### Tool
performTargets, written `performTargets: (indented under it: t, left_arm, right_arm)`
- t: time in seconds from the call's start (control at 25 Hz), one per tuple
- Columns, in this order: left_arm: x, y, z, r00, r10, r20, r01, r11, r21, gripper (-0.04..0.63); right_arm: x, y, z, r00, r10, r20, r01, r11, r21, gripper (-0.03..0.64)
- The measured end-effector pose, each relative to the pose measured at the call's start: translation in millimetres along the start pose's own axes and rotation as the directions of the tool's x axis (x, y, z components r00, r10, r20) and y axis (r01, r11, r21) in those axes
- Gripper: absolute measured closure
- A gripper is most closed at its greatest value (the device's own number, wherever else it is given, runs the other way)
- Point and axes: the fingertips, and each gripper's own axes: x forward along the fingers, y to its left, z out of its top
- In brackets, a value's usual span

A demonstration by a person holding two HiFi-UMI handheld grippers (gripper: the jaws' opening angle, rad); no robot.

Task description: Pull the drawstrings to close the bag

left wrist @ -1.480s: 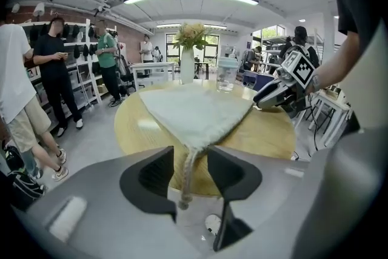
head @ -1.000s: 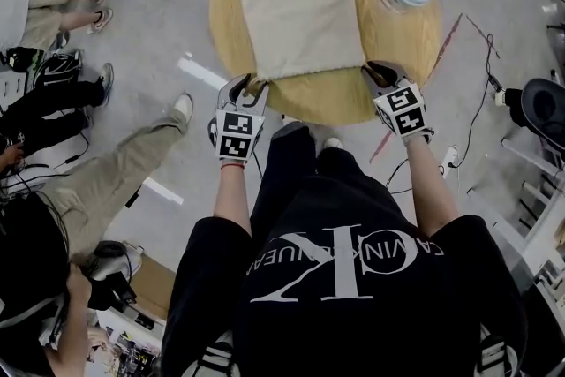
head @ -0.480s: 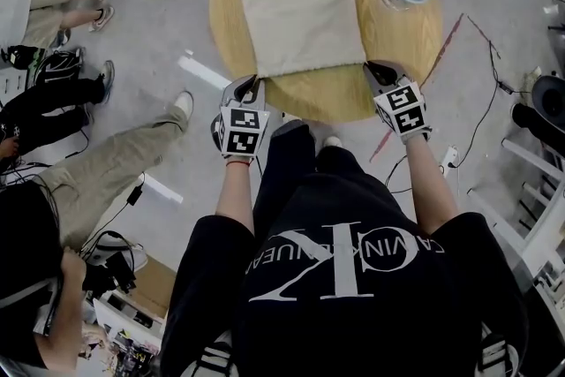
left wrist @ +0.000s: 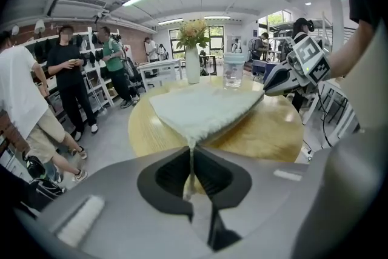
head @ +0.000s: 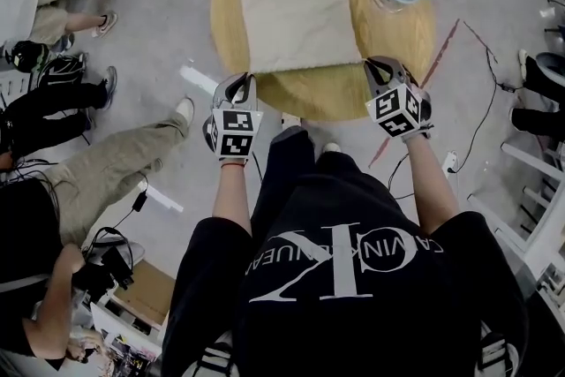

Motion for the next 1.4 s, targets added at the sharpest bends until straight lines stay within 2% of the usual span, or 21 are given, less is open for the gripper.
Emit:
performTargets:
  t: [0.16, 0.36, 0.6, 0.76, 0.96, 1.16, 1.4]
  left_arm:
    - [-9.9, 3.1, 15.7, 1.0, 0.02, 0.022, -0.022, 0.997, 0.07, 0.568]
    - [-20.8, 7.8, 33.7, 0.998, 0.053, 0.04, -0.058, 0.99, 0.125, 0.569]
    - [-43.5, 26.8, 49.1, 0.988, 0.124, 0.091, -0.129, 0.99, 0.057, 0.575]
    - [-53.0, 30.1, 61.0, 0.981, 0.156, 0.112, -0.164, 0.985, 0.062, 0.575]
    - [-61.8, 37.3, 75.2, 0.967, 0.209, 0.146, -0.218, 0.975, 0.052, 0.575]
    - [-74.9, 49.4, 86.0, 0.95, 0.266, 0.162, -0.269, 0.963, -0.002, 0.575]
    - [-94.6, 61.2, 98.7, 0.931, 0.307, 0.198, -0.311, 0.95, -0.009, 0.575]
  right_arm:
    - [-11.9, -13.3, 8.9, 0.997, -0.077, 0.003, 0.077, 0.994, -0.074, 0.592]
    - [-23.6, -30.9, 19.6, 0.991, -0.132, 0.031, 0.134, 0.989, -0.066, 0.592]
    - [-45.9, -58.1, 18.8, 0.976, -0.21, 0.049, 0.208, 0.977, 0.04, 0.594]
    - [-55.4, -66.7, 22.5, 0.969, -0.24, 0.06, 0.238, 0.971, 0.03, 0.594]
    - [-62.0, -80.2, 25.0, 0.958, -0.275, 0.081, 0.269, 0.96, 0.074, 0.593]
    - [-73.5, -96.4, 34.9, 0.937, -0.335, 0.102, 0.321, 0.938, 0.129, 0.594]
    - [-88.1, -111.9, 45.8, 0.911, -0.396, 0.112, 0.38, 0.914, 0.143, 0.594]
